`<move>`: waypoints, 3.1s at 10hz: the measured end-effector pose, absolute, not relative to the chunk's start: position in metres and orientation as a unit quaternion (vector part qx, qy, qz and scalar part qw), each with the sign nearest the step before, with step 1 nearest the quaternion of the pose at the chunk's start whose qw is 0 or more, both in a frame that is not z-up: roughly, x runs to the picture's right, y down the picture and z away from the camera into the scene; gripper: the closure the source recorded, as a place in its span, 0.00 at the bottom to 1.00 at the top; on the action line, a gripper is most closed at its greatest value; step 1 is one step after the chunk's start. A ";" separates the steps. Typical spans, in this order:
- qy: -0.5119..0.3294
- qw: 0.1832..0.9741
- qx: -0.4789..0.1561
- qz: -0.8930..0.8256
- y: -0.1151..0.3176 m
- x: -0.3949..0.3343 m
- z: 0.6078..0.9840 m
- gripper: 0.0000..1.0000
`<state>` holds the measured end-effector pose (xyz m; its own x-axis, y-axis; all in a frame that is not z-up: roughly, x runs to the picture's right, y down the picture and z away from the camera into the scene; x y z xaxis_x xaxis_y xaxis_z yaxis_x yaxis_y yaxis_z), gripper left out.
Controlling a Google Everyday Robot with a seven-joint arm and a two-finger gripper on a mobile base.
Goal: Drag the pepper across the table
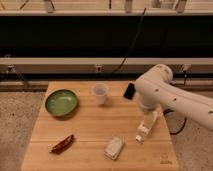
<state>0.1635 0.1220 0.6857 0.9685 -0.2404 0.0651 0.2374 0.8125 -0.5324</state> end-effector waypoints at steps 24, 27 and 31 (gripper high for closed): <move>-0.087 0.864 -0.265 -0.420 0.154 -0.065 0.679 0.20; -0.094 0.848 -0.261 -0.452 0.161 -0.081 0.677 0.20; -0.109 0.828 -0.259 -0.485 0.174 -0.106 0.680 0.20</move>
<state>-0.1059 0.1738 0.6797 0.5065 -0.7464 0.4316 0.8594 0.3967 -0.3225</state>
